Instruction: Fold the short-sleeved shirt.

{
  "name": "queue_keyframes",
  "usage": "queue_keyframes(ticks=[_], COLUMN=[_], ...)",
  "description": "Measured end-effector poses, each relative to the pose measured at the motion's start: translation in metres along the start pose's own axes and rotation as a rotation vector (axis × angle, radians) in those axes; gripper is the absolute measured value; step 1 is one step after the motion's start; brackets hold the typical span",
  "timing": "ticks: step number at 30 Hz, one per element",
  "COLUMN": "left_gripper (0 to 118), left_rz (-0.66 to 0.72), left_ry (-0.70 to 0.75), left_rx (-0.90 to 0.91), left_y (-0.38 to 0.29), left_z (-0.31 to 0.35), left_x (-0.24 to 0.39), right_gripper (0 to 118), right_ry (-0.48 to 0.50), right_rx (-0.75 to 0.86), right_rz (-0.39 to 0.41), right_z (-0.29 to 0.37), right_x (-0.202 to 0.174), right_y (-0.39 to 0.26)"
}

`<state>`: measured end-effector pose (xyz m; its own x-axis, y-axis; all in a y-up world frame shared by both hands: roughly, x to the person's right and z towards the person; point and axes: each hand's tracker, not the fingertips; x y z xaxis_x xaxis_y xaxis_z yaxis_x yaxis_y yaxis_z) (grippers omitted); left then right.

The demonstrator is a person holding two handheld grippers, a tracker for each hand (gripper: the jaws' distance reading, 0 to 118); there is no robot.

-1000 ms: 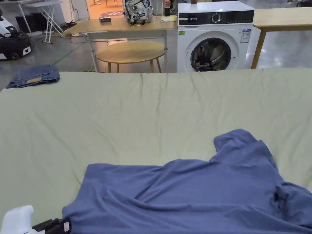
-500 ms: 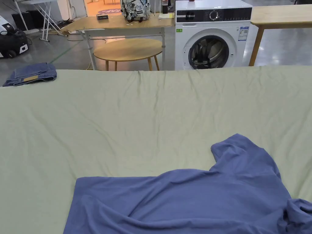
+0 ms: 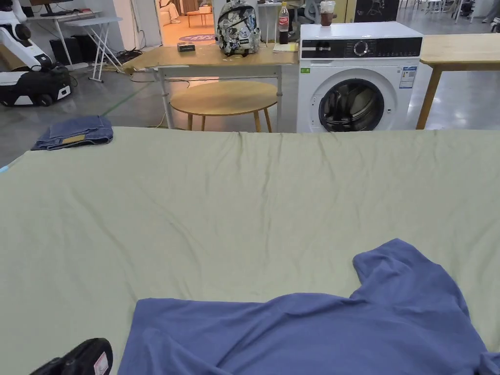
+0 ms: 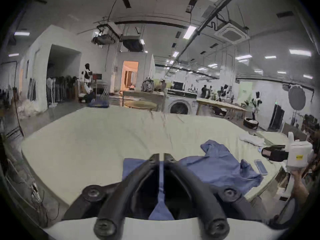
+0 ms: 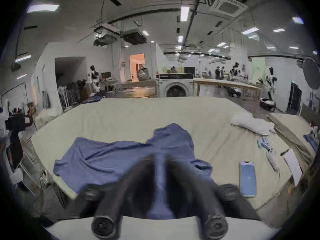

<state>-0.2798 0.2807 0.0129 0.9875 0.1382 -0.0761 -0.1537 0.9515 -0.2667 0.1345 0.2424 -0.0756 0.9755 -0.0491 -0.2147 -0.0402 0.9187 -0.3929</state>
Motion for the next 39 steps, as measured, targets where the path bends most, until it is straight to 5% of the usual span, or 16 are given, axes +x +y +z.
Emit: queue_keyframes(ticks=[10,18,19,20,21,26,32,35,38,39], left_gripper=[0,1,20,60,71,69,68,50,7,3], left_rz=[0.052,0.122,0.100,0.061,0.049,0.099,-0.026,-0.073,-0.126,-0.137], left_ry=[-0.048,-0.023,0.027,0.083,0.093,0.121,0.203,0.212,0.178,0.173], left_rx=[-0.105,-0.505,-0.555,-0.601,-0.633,-0.702,-0.779,-0.788,-0.791,-0.807], left_y=[0.009,-0.011,-0.016,-0.021,-0.029,-0.047,-0.050,-0.049,-0.051,-0.053], left_z=[-0.057,-0.243,-0.263,-0.281,-0.298,-0.332,-0.345,-0.346,-0.344,-0.346], left_x=[-0.031,-0.089,-0.094,-0.097,-0.101,-0.108,-0.078,-0.071,-0.062,-0.058], right_gripper=[0,0,0,0,0,0,0,0,0,0], right_ry=[0.045,0.039,0.042,0.043,0.038,-0.013,-0.034,-0.037,-0.025,-0.027], right_rx=[-0.059,-0.114,-0.123,-0.128,-0.132,-0.166,-0.194,-0.200,-0.194,-0.198], right_rz=[-0.068,-0.138,-0.146,-0.151,-0.157,-0.184,-0.217,-0.199,-0.161,-0.146], right_z=[-0.023,-0.035,-0.035,-0.035,-0.034,-0.035,-0.048,-0.064,-0.087,-0.100], right_x=[0.007,0.034,0.038,0.042,0.045,0.062,0.074,0.077,0.083,0.087], right_y=[-0.007,-0.027,-0.029,-0.031,-0.033,-0.043,-0.041,-0.027,0.000,0.014])
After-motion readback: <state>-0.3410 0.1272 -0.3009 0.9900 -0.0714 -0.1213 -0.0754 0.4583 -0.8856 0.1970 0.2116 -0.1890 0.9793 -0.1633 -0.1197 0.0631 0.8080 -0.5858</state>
